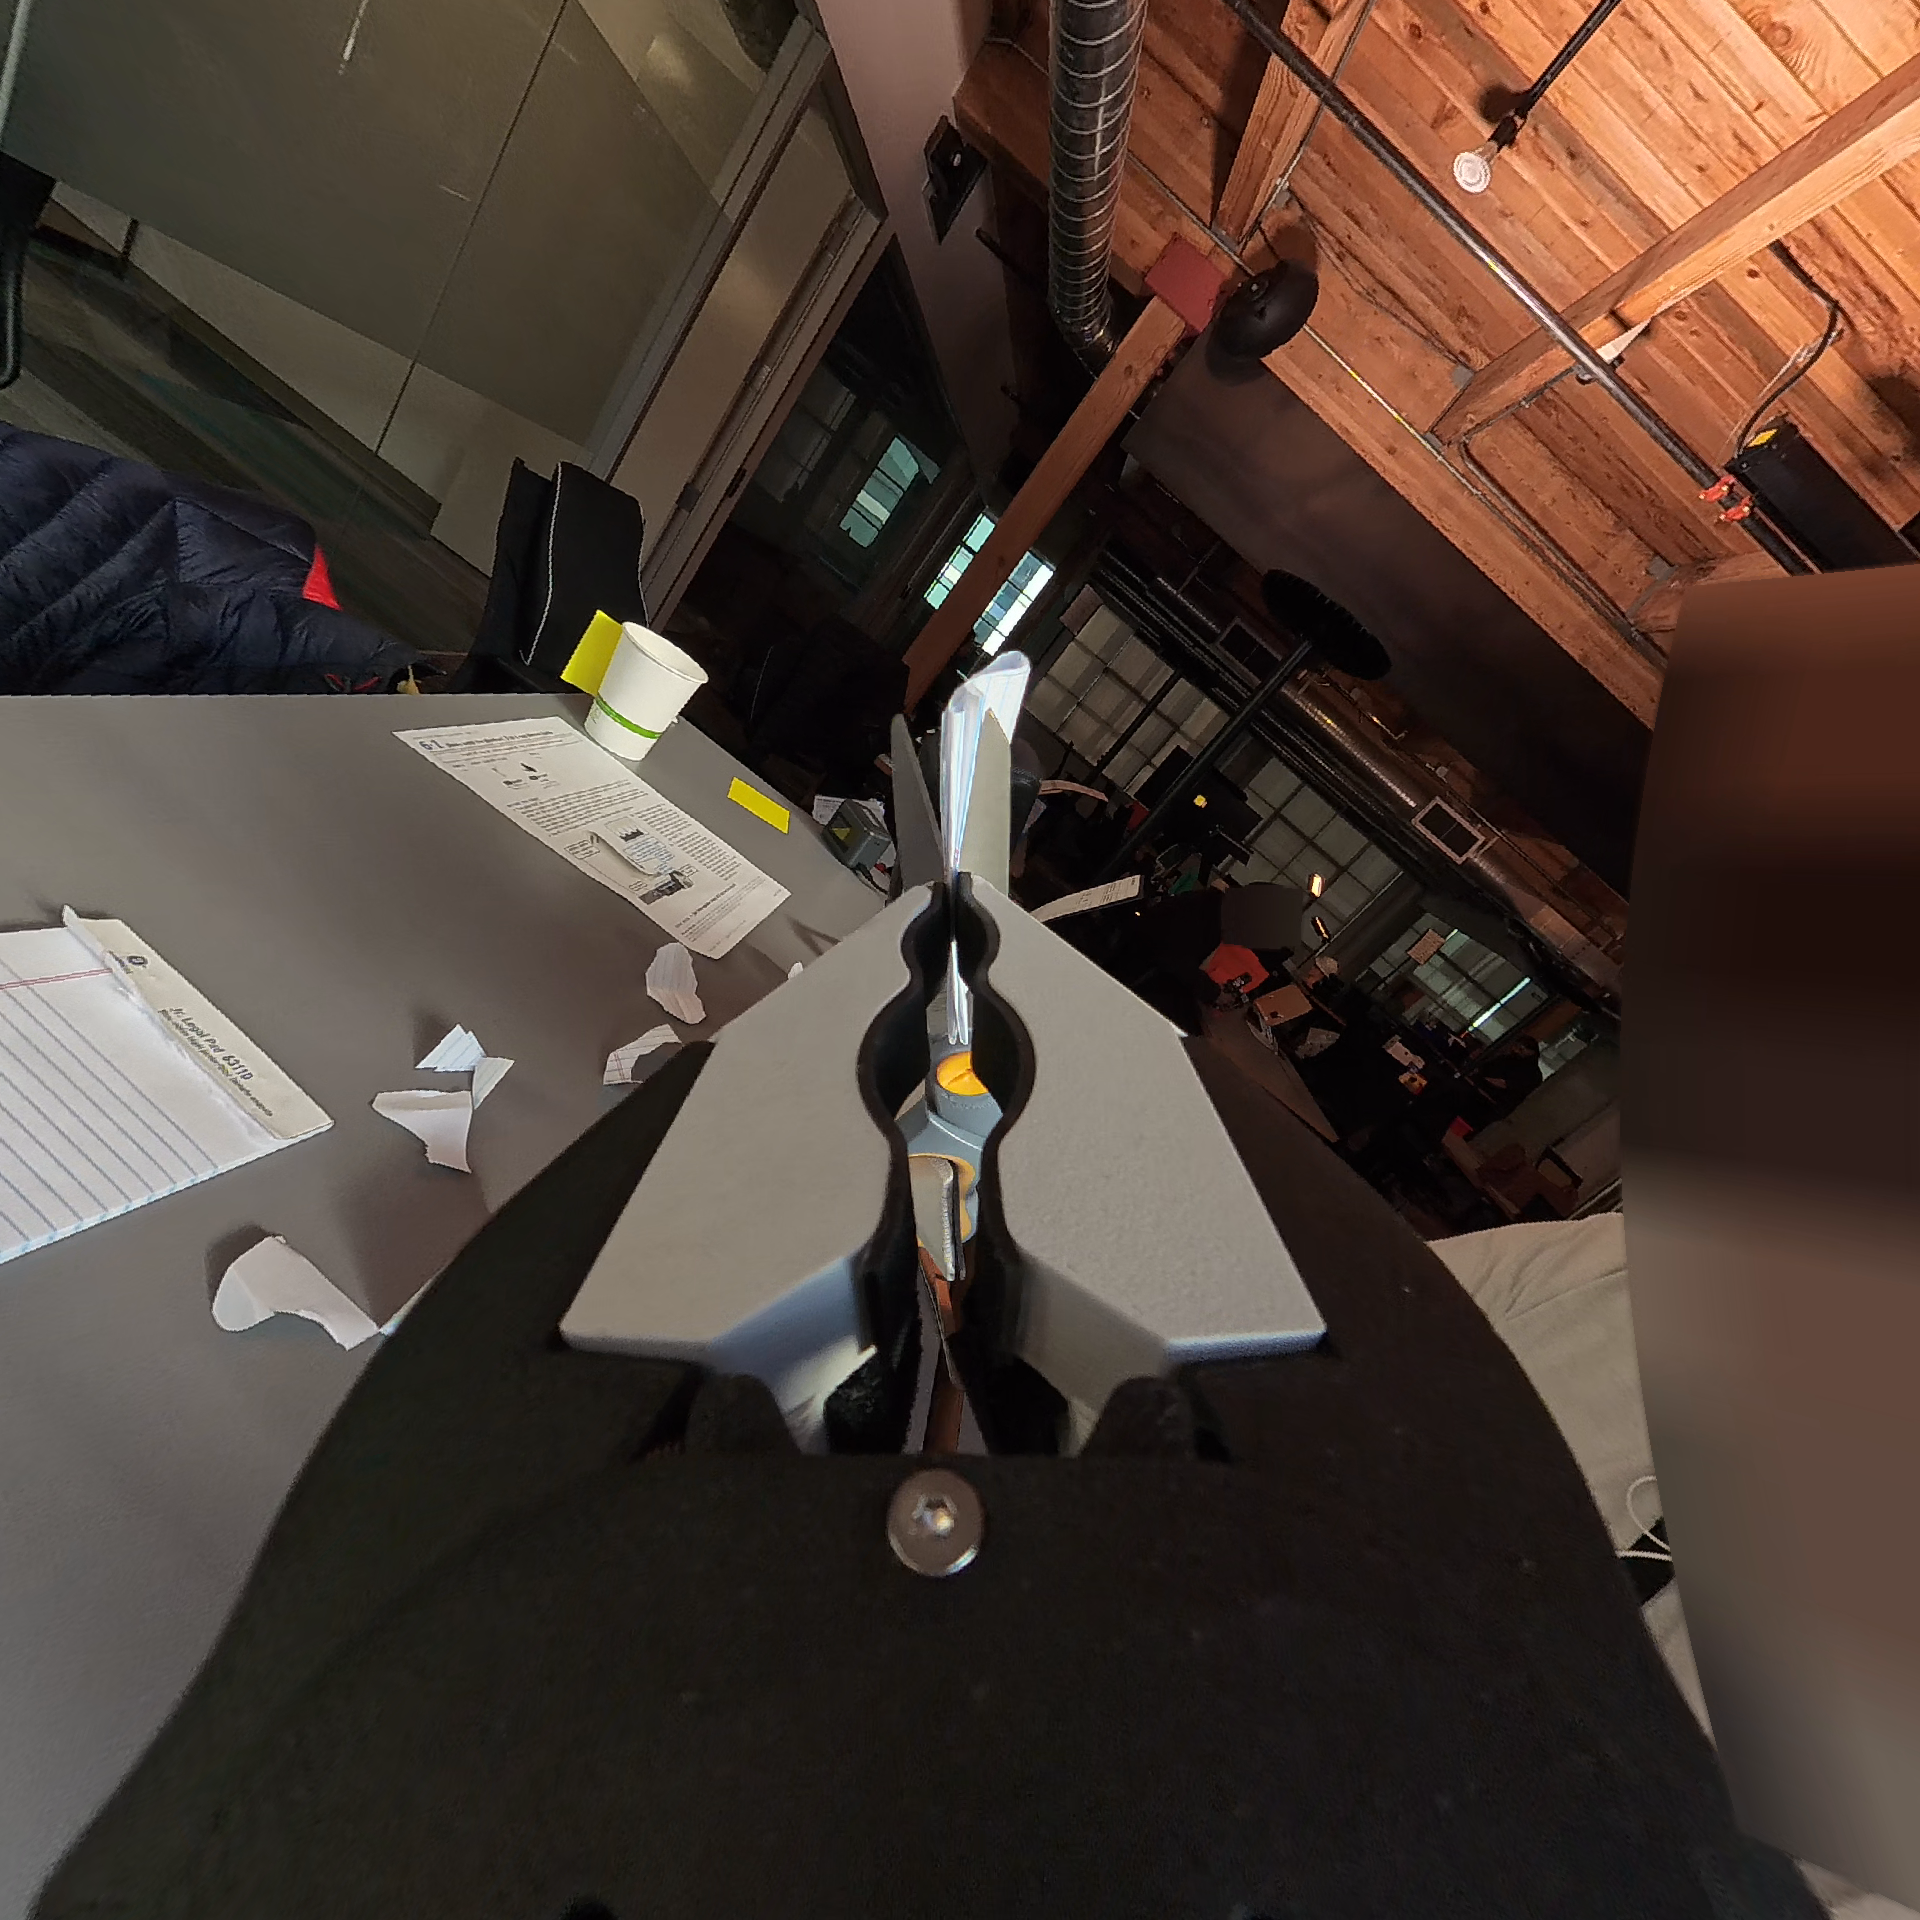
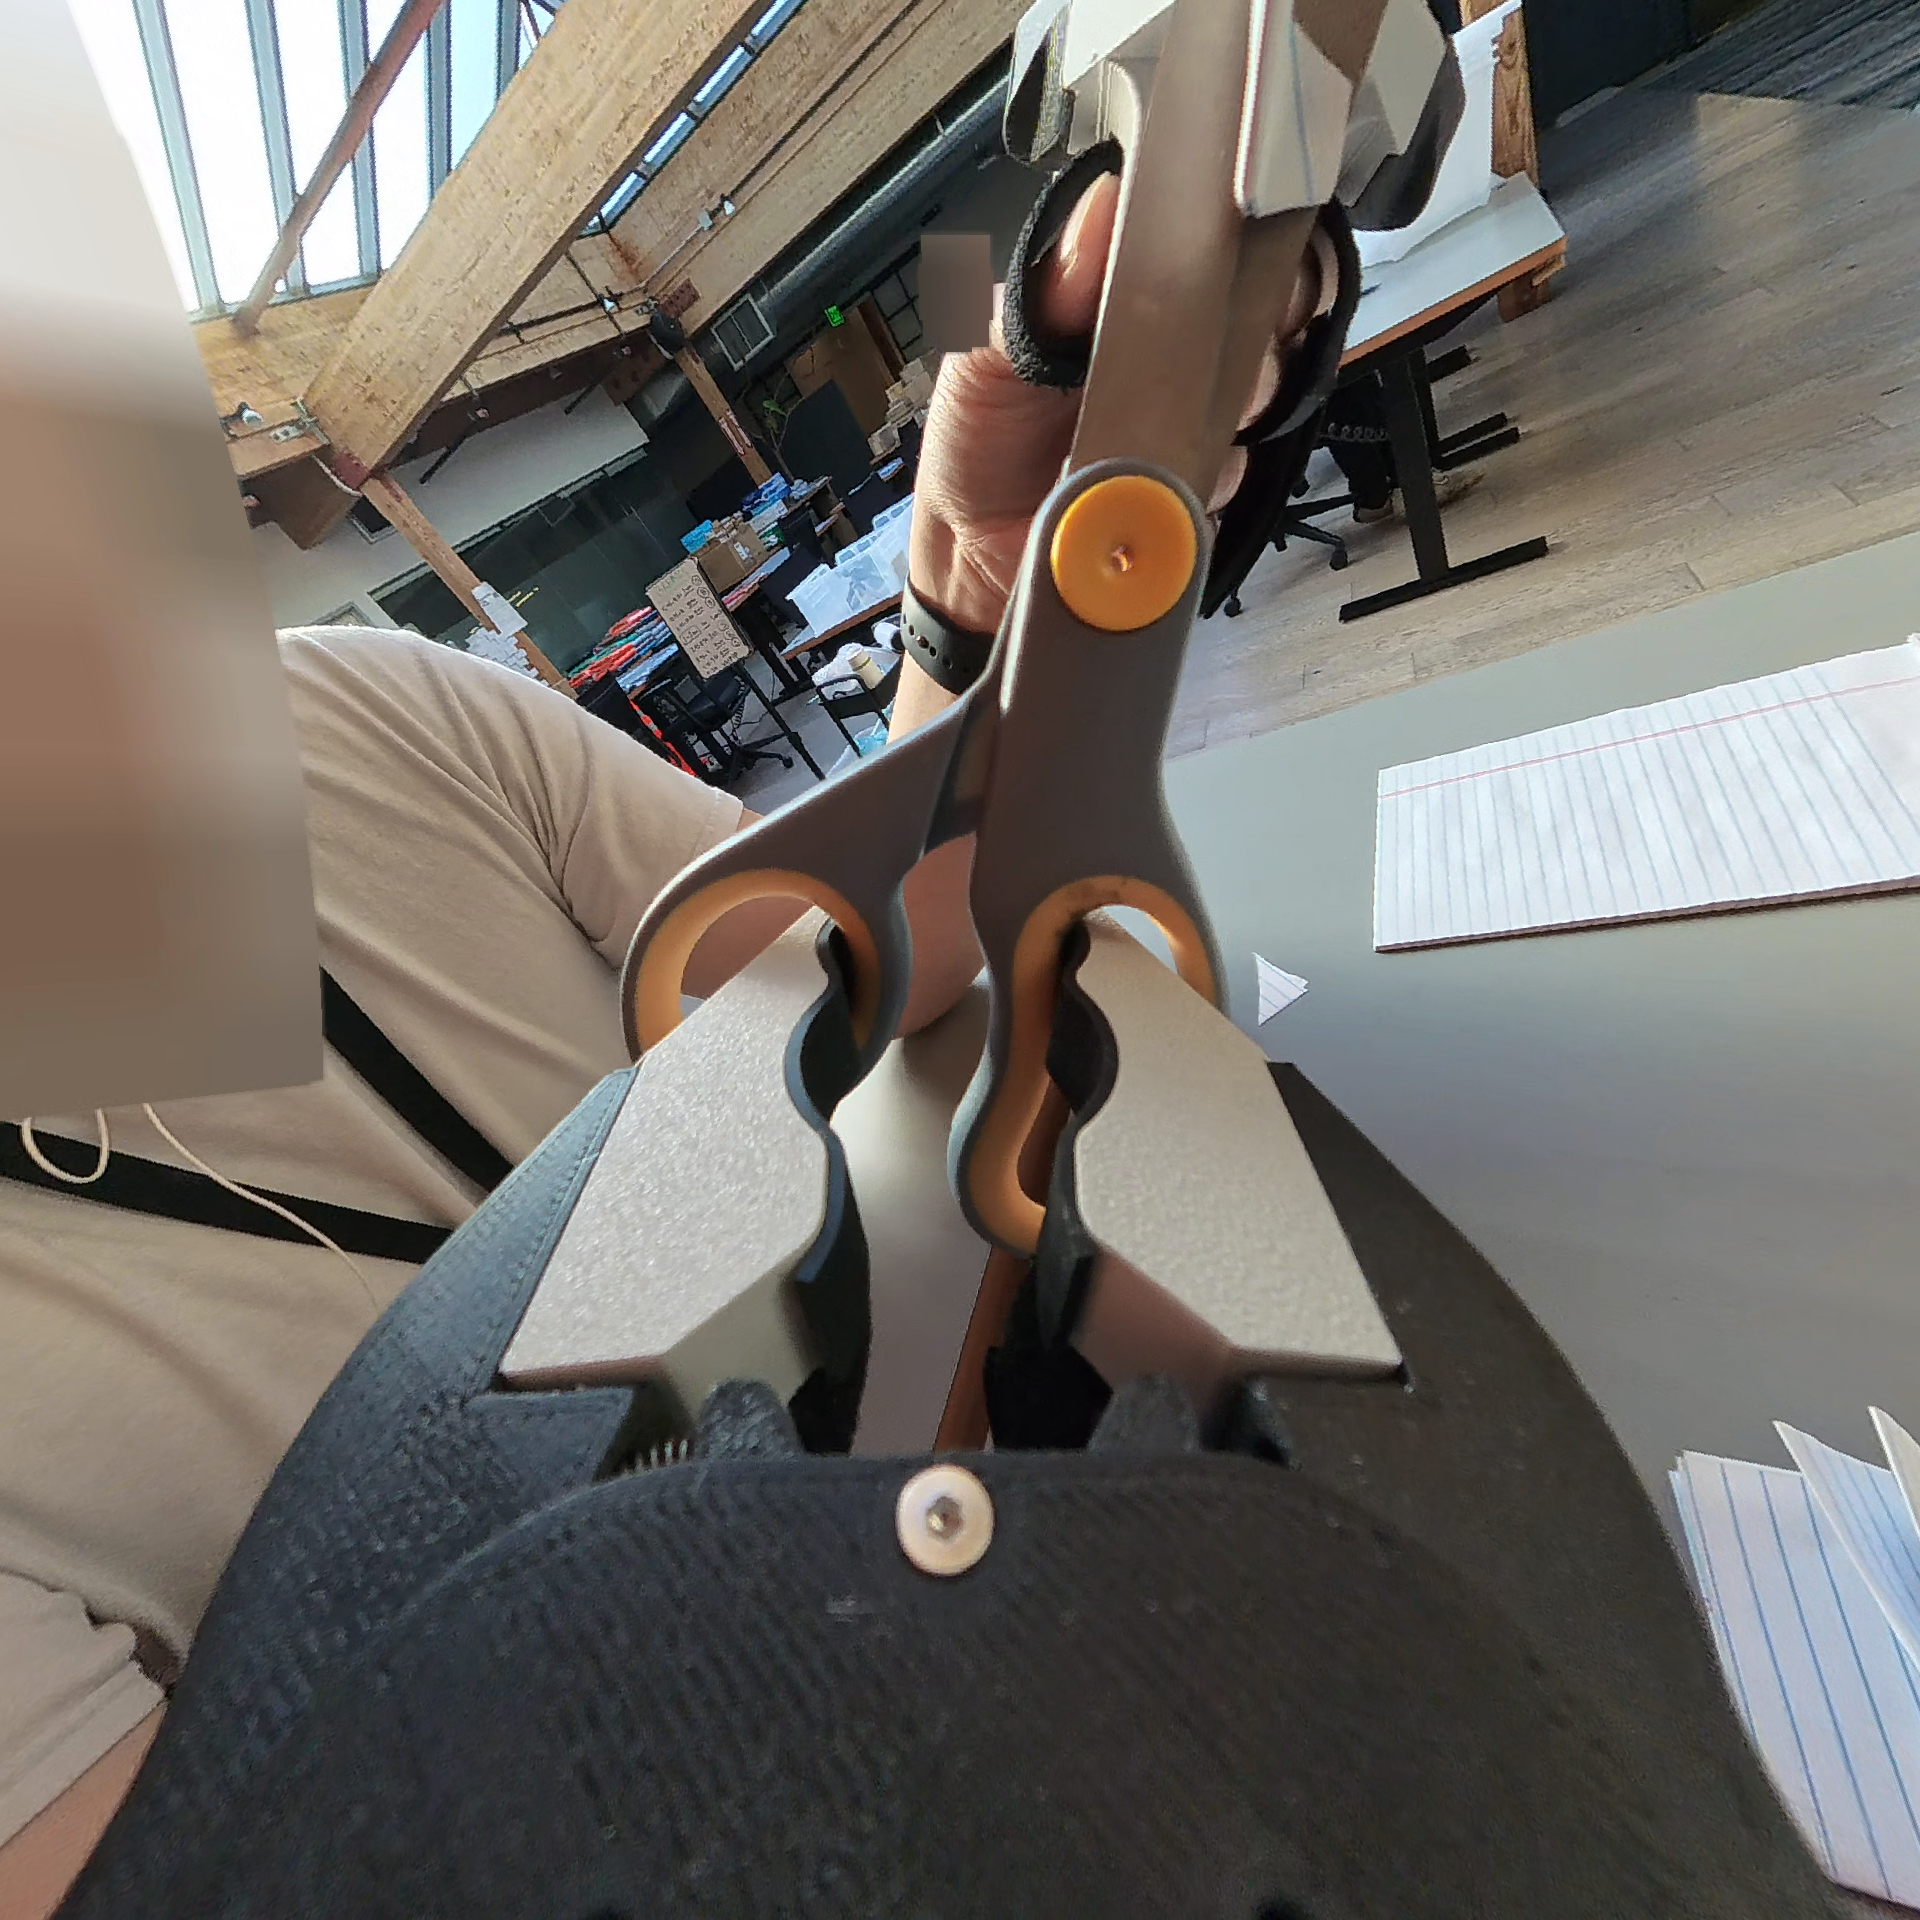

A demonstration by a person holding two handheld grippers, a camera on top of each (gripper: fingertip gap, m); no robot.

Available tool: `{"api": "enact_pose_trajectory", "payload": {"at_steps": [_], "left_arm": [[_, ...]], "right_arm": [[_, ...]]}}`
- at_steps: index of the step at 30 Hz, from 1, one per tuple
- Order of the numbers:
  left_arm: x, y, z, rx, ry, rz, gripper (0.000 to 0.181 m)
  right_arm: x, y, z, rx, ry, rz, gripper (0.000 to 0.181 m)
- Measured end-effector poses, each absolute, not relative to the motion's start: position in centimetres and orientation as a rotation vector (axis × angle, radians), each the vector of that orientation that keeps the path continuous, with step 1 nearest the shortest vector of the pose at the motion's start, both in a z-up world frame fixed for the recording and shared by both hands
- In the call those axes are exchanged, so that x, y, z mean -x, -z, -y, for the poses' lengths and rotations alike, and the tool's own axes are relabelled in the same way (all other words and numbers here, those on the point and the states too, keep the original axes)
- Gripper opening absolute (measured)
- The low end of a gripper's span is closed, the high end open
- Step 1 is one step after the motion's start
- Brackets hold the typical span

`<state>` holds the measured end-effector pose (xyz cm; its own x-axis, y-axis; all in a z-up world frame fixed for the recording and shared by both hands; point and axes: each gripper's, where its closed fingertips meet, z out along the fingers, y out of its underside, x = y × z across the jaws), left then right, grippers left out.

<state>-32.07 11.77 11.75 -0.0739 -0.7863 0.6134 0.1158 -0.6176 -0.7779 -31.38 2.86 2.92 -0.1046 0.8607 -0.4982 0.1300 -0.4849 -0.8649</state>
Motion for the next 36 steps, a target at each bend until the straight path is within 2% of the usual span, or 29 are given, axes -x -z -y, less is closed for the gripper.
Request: {"api": "enact_pose_trajectory", "payload": {"at_steps": [17,36], "left_arm": [[32.2,-13.7,-12.2,1.391,1.959,-0.576,0.0],[29.3,-13.8,-12.2,1.302,2.015,-0.417,0.0]], "right_arm": [[33.0,-5.4,-3.1,1.373,-1.791,0.982,0.033],[35.0,-5.4,-4.5,1.287,-1.641,0.892,0.033]]}}
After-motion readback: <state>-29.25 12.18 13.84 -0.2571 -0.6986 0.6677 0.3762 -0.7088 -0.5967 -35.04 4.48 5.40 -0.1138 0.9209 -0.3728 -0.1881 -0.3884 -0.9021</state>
